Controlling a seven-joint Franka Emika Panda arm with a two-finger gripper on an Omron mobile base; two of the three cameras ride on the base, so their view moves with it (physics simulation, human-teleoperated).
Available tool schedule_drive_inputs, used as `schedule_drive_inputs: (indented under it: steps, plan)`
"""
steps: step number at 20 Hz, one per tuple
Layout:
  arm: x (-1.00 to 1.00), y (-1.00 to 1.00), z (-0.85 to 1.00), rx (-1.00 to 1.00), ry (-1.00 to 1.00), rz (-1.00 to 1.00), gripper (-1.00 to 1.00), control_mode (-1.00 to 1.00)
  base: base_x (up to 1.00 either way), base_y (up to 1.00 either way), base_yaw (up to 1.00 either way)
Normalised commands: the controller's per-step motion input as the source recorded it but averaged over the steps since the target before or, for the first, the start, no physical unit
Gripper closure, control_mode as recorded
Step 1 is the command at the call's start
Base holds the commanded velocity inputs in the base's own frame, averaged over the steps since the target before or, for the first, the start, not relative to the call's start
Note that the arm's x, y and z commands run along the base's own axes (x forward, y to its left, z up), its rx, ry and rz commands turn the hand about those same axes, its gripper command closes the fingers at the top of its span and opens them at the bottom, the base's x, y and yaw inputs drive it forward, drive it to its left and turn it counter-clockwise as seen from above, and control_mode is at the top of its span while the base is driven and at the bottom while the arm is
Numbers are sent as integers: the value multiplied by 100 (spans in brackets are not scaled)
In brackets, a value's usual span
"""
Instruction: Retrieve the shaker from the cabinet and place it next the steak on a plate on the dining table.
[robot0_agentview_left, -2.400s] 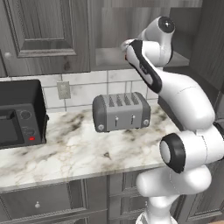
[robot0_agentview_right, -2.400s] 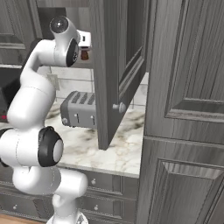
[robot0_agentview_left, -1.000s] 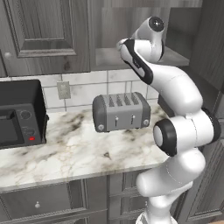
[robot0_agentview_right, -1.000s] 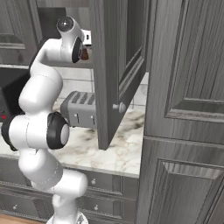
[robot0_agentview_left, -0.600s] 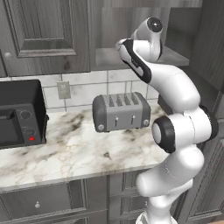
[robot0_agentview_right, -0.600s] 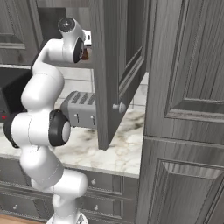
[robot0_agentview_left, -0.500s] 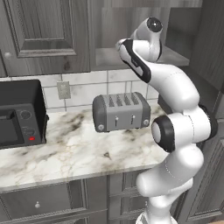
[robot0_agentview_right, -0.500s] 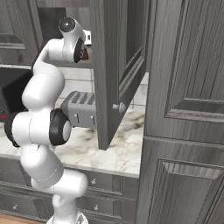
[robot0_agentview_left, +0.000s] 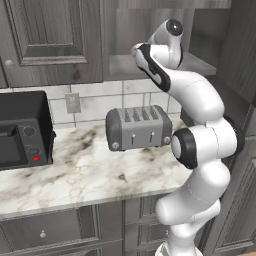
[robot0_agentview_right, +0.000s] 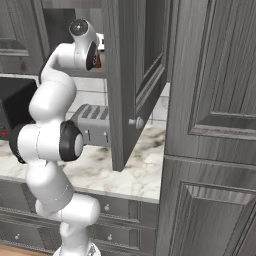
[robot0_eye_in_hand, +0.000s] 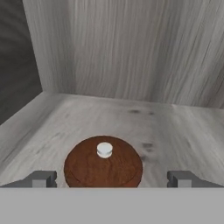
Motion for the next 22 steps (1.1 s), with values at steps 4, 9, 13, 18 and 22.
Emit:
schedule_drive_inputs:
  steps: [4, 9, 13, 18, 22]
  plan:
    - [6, 0, -4, 0, 2, 0, 100, -100, 0, 0, 0]
    - [0, 0, -5, -1, 3, 0, 100, -100, 0, 0, 0]
    - [0, 0, 0, 0, 0, 0, 100, -100, 0, 0, 0]
    - [-32, 0, -1, 0, 0, 2, 100, -100, 0, 0, 0]
    - [-97, 0, 0, 0, -6, 7, 100, -100, 0, 0, 0]
